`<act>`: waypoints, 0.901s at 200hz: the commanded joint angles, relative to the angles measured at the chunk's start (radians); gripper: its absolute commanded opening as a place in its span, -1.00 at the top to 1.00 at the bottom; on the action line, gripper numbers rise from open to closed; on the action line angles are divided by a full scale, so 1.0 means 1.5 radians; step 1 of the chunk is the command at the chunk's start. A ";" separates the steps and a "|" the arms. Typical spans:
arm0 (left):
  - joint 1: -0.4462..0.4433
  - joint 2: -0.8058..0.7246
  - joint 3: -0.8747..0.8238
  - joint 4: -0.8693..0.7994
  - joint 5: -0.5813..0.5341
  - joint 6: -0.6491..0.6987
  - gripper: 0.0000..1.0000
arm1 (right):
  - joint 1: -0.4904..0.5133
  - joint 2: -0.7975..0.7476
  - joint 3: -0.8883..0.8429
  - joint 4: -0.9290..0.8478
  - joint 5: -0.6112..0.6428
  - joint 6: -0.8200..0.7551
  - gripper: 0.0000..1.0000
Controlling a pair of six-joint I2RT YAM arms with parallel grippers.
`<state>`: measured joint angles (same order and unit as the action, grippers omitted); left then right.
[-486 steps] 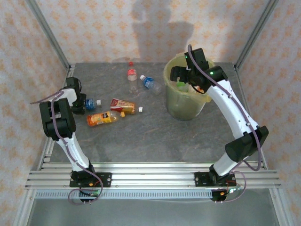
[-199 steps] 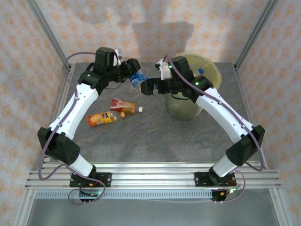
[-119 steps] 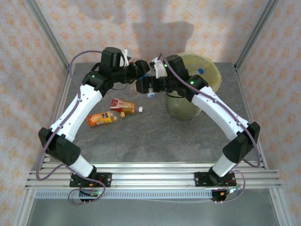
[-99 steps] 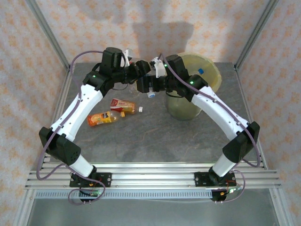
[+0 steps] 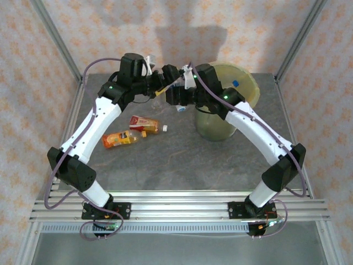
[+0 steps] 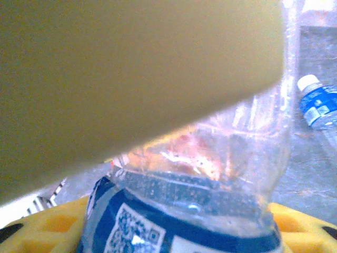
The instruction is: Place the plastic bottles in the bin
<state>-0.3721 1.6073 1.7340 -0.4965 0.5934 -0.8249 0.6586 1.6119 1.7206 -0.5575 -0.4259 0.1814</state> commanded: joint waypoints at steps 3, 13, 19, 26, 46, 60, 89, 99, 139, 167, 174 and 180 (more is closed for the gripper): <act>0.012 -0.039 0.034 0.053 -0.007 -0.004 -1.00 | 0.000 -0.040 -0.006 -0.043 0.093 0.007 0.14; 0.022 -0.059 0.024 0.065 -0.015 -0.004 -1.00 | -0.005 -0.049 -0.004 -0.059 0.115 0.007 0.14; 0.029 -0.072 0.015 0.071 -0.023 -0.003 -1.00 | -0.008 -0.055 -0.001 -0.070 0.127 0.008 0.14; 0.036 -0.090 0.003 0.079 -0.034 0.001 -1.00 | -0.015 -0.061 0.002 -0.086 0.144 0.009 0.14; 0.051 -0.142 -0.035 0.077 -0.084 0.024 -1.00 | -0.048 -0.083 0.010 -0.127 0.185 0.017 0.14; 0.057 -0.175 -0.061 0.062 -0.131 0.053 -1.00 | -0.074 -0.098 0.016 -0.156 0.213 0.016 0.15; 0.062 -0.229 -0.122 0.031 -0.239 0.089 -1.00 | -0.122 -0.109 0.047 -0.220 0.285 0.003 0.15; 0.063 -0.243 -0.145 0.029 -0.263 0.094 -1.00 | -0.138 -0.105 0.060 -0.239 0.307 -0.001 0.15; 0.069 -0.263 -0.193 0.015 -0.308 0.099 -1.00 | -0.192 -0.066 0.101 -0.290 0.360 -0.006 0.15; 0.074 -0.262 -0.202 0.008 -0.312 0.101 -1.00 | -0.208 -0.027 0.121 -0.313 0.393 -0.007 0.14; 0.074 -0.262 -0.205 0.006 -0.313 0.101 -1.00 | -0.211 -0.018 0.124 -0.317 0.404 -0.007 0.14; 0.075 -0.262 -0.206 0.003 -0.315 0.102 -1.00 | -0.212 -0.011 0.125 -0.321 0.414 -0.007 0.13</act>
<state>-0.2718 1.2247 1.4338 -0.4744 0.1658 -0.7013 0.3500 1.5433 1.8812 -0.9699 0.1001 0.1822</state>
